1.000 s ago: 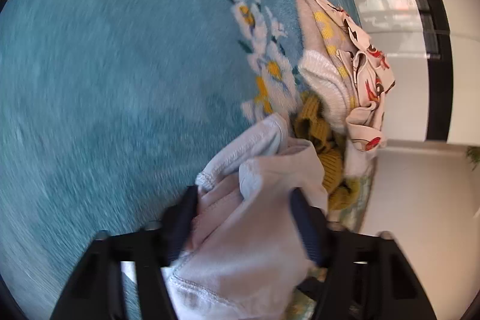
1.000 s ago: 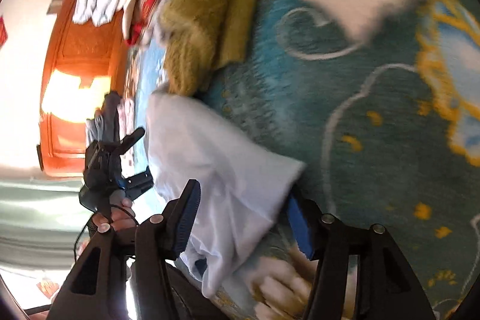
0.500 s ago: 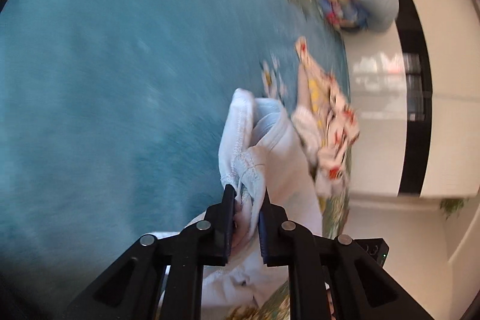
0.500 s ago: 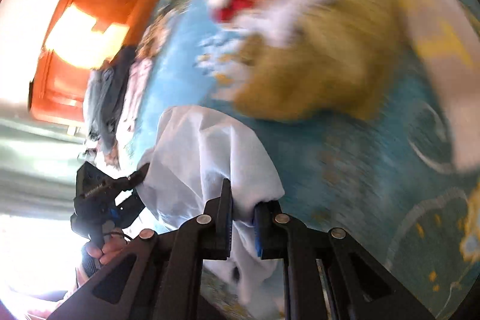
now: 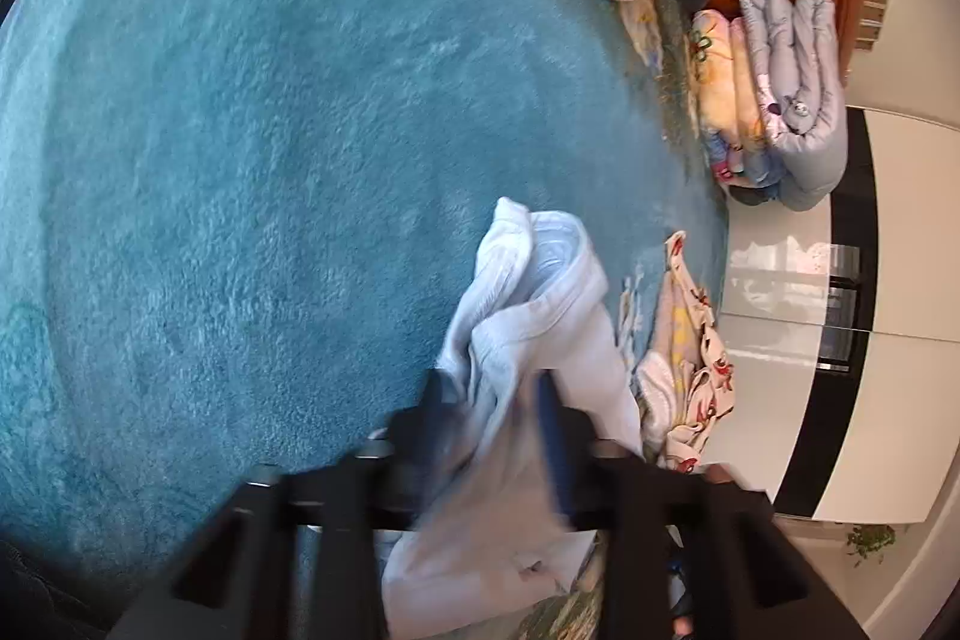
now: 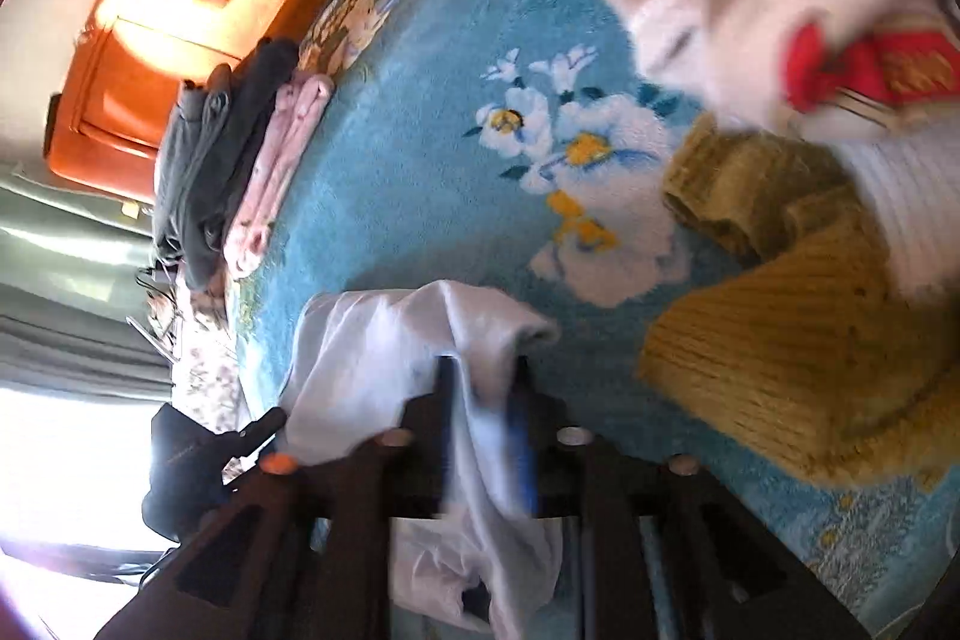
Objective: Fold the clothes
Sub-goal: 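Grasp the folded T-shirt edge with the left gripper while the right gripper grasps its other edge, then lift the folded T-shirt with both grippers and carry it toward the wardrobe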
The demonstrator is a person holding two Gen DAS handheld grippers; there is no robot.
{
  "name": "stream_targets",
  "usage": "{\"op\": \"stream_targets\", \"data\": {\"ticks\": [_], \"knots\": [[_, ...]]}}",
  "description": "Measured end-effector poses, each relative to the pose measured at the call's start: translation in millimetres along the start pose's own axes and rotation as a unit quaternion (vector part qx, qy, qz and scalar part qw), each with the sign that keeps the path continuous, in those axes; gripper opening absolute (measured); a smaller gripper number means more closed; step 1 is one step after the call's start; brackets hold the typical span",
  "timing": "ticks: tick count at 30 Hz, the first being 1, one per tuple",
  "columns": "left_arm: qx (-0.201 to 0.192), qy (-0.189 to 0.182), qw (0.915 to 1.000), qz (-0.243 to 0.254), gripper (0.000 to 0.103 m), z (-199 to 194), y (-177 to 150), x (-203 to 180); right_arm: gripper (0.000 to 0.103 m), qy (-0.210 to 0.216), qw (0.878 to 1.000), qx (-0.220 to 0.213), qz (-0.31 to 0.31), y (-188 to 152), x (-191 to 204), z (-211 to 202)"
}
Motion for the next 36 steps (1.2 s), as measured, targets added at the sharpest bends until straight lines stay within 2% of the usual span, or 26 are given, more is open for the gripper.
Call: {"op": "stream_targets", "data": {"ticks": [1,4,7,10,12,13,15,16,17,21,29,34,36], "knots": [[0.003,-0.001,1.0,0.002,0.063,1.2,-0.9,-0.7,0.046,0.001,1.0,-0.003,0.005,-5.1,-3.9,-4.1],[0.013,0.011,0.9994,0.03,0.065,7.6,-6.5,-5.3,0.047,0.009,0.999,-0.002,0.038,-27.9,-19.2,-11.8],[0.035,0.031,0.9973,0.056,0.065,17.6,-16.1,-7.6,0.047,0.014,0.997,0.008,0.072,-46.7,-30.5,-0.3],[0.037,0.045,0.9953,0.077,0.062,20.6,-21.2,-9.4,0.047,0.03,0.996,0.009,0.088,-58.5,-28.6,11.2],[0.034,0.064,0.9942,0.08,0.043,21.3,-22.6,-7.4,0.049,0.029,0.995,-0.001,0.092,-58.1,-26.0,15.1],[0.034,0.071,0.9936,0.081,0.028,20.9,-23.9,-6.3,0.048,0.028,0.995,-0.005,0.094,-57.7,-25.2,16.5],[0.03,0.078,0.9928,0.086,0.024,18.6,-26.2,-7.4,0.03,0.03,0.994,-0.006,0.101,-58.4,-22.9,18.7],[0.026,0.074,0.9926,0.093,0.021,15.8,-27.3,-10.4,0.016,0.031,0.994,-0.003,0.103,-59.7,-21.2,19.8],[0.022,0.069,0.9924,0.099,0.02,12.8,-28.8,-13.6,0.014,0.029,0.994,-0.003,0.101,-60.2,-19.6,19.9],[0.009,0.038,0.9928,0.113,0.018,-3.6,-33.7,-21.7,0.011,0.038,0.995,-0.013,0.092,-57.9,-8.9,12.6],[-0.029,-0.016,0.9951,0.094,0.011,-37.5,-31.8,-31.7,0.01,0.06,0.997,-0.018,0.049,-47.8,25.8,0.1],[-0.032,0.014,0.9968,0.072,0.01,-29.1,-21.4,-27.4,0.01,0.051,0.998,-0.005,0.023,-44.3,40.0,5.8],[-0.034,0.027,0.9972,0.061,0.014,-25.3,-17.6,-20.8,0.01,0.042,0.999,-0.006,0.02,-42.7,37.8,6.2]]}}
Point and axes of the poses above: each gripper's, at about its wrist camera, not at the fingertips, and z roughly the way its jaws point, x to its left, y to its top, the point moved 10 cm from there along z, roughly the way its jaws point, and after that the axes turned 10 degrees about y, right-handed, at the moved point
